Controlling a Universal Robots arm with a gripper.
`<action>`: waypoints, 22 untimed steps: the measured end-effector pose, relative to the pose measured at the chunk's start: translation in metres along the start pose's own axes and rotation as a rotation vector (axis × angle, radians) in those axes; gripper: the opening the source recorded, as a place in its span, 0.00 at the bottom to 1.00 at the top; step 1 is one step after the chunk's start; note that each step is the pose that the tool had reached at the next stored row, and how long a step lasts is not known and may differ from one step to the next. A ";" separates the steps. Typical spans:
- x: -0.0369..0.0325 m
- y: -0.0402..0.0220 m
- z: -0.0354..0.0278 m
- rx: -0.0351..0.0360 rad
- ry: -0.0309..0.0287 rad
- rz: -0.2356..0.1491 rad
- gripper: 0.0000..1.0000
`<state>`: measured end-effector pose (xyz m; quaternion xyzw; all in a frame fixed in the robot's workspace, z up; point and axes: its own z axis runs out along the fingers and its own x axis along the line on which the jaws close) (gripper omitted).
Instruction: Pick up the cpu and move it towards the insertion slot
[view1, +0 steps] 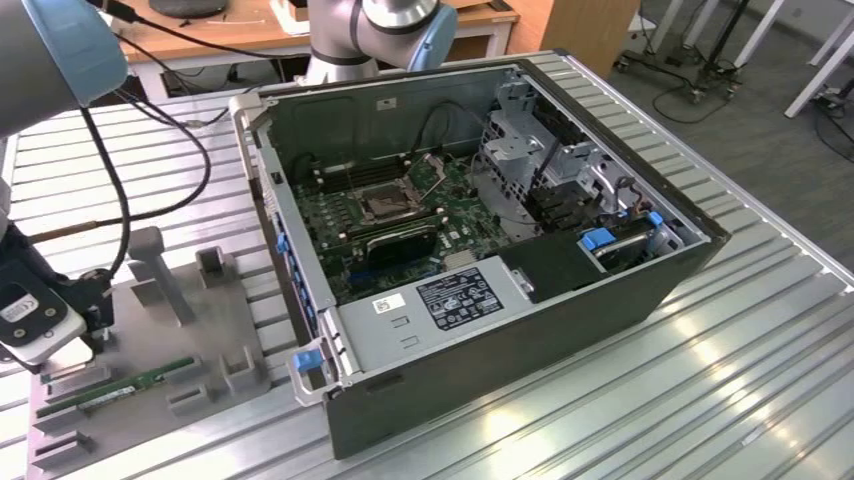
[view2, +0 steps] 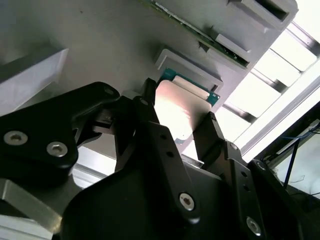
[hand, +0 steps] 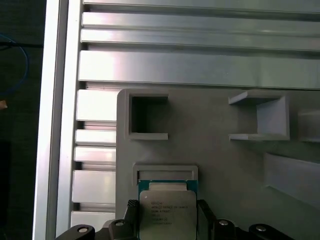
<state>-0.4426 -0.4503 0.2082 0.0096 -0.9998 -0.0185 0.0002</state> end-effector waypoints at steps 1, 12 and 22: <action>0.0000 0.0001 -0.0030 0.0000 0.0000 0.000 0.55; 0.0000 0.0012 -0.0333 -0.0001 0.0000 0.000 0.55; 0.0000 0.0021 -0.0566 0.0000 0.0000 0.000 0.55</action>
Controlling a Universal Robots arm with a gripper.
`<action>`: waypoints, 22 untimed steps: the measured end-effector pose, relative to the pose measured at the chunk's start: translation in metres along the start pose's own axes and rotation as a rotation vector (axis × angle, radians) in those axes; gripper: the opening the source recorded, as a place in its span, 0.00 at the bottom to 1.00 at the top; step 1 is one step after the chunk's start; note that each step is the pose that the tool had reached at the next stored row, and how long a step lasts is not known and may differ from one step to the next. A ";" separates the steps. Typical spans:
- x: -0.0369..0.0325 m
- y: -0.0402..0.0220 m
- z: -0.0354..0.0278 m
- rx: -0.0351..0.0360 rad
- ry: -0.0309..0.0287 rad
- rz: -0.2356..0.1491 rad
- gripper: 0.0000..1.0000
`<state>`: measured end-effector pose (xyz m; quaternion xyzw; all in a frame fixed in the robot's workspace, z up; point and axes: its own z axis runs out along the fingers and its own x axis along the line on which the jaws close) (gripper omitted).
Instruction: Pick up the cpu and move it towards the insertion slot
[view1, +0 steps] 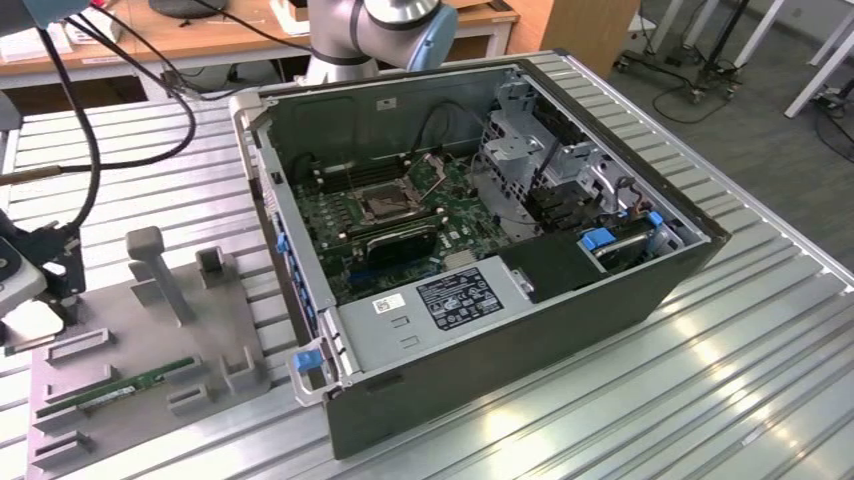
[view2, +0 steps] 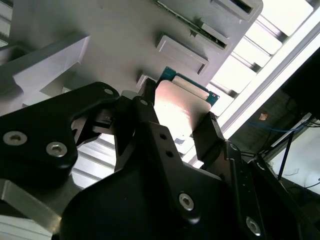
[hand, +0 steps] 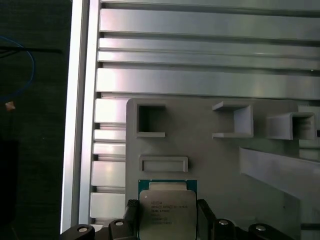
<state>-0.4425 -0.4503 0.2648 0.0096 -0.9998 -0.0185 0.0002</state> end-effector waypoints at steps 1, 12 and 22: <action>0.0000 0.0001 -0.0016 0.0000 0.0000 0.000 0.55; 0.0000 0.0002 -0.0062 0.0001 -0.0001 0.000 0.55; 0.0000 0.0004 -0.0100 0.0001 0.0000 0.000 0.55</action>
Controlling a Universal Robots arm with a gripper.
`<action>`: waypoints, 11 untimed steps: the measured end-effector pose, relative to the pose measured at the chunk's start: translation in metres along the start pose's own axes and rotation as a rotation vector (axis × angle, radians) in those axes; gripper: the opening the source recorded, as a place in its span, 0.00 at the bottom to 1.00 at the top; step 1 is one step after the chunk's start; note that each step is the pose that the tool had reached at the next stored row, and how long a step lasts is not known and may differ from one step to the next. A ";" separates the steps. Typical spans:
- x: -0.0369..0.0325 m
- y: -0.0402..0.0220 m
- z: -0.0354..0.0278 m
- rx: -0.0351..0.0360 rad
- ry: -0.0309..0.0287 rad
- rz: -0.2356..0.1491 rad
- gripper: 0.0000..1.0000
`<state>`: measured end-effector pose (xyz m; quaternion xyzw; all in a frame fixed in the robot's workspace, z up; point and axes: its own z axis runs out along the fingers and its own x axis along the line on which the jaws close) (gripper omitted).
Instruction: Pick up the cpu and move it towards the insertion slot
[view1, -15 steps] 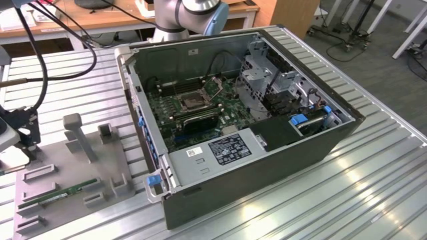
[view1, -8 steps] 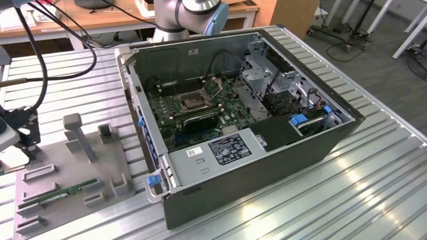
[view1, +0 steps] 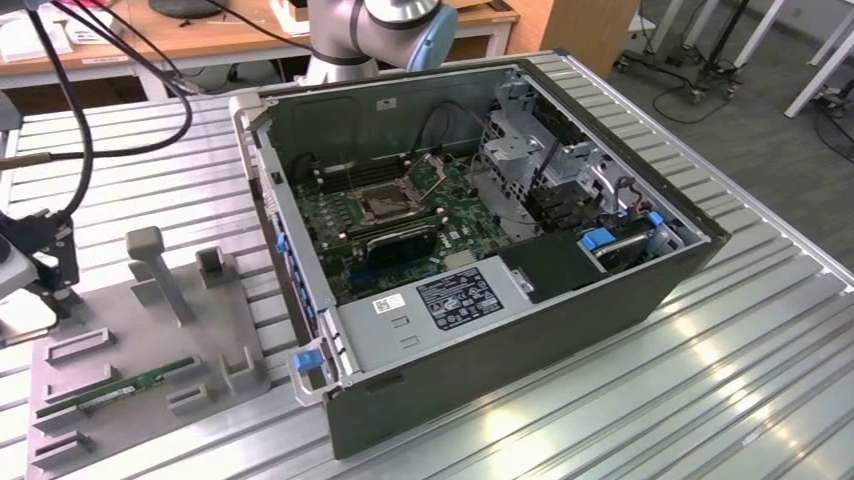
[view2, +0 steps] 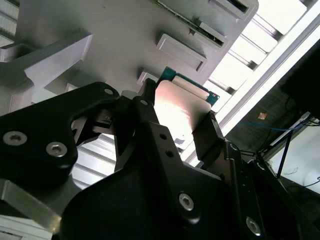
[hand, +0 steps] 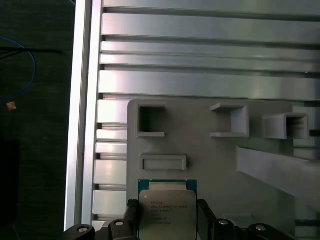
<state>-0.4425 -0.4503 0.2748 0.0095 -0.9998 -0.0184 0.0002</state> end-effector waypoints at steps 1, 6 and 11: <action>0.0000 0.0001 -0.0020 0.0000 0.0001 0.000 0.55; 0.0000 0.0005 -0.0137 0.0000 -0.0001 0.000 0.55; 0.0000 0.0011 -0.0286 0.0000 0.0001 0.000 0.55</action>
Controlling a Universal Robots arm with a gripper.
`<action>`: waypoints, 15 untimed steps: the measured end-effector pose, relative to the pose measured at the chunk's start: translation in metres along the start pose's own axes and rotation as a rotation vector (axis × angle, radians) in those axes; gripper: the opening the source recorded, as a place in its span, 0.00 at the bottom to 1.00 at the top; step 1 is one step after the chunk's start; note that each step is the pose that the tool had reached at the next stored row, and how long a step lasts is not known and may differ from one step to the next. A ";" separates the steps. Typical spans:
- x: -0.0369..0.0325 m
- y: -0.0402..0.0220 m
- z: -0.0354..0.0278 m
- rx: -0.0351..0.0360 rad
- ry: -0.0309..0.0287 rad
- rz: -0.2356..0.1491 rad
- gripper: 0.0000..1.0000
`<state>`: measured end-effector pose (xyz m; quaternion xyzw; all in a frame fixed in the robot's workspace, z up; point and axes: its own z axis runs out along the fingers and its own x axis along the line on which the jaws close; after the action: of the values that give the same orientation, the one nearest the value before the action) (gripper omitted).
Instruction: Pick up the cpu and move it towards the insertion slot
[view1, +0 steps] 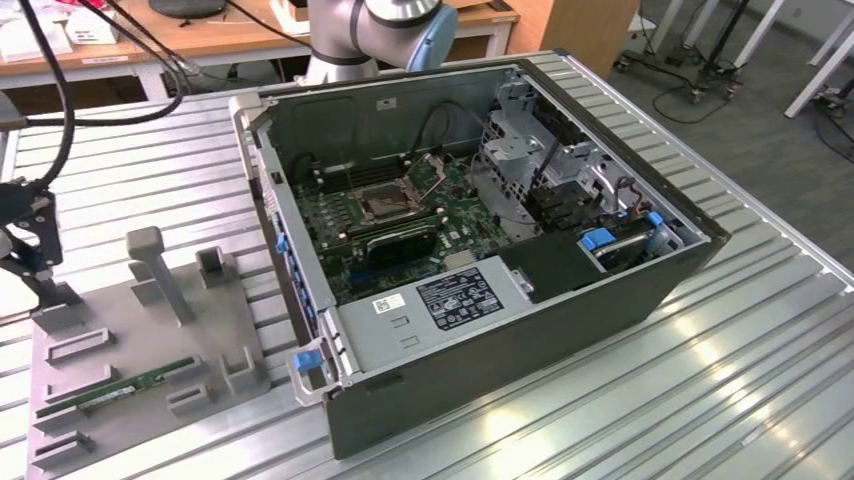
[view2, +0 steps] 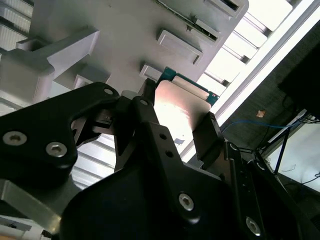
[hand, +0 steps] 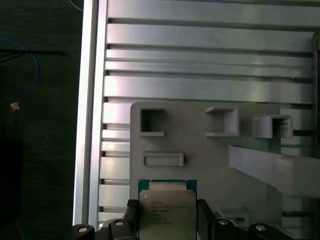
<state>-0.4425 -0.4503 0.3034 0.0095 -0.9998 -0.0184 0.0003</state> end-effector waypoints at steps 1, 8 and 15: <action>0.0000 0.0001 -0.0031 0.0000 -0.0001 0.000 0.55; 0.0000 0.0011 -0.0284 -0.0001 -0.0001 0.000 0.55; 0.0000 0.0018 -0.0494 -0.0001 -0.0001 0.000 0.55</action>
<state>-0.4425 -0.4503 0.3528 0.0095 -0.9998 -0.0185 0.0002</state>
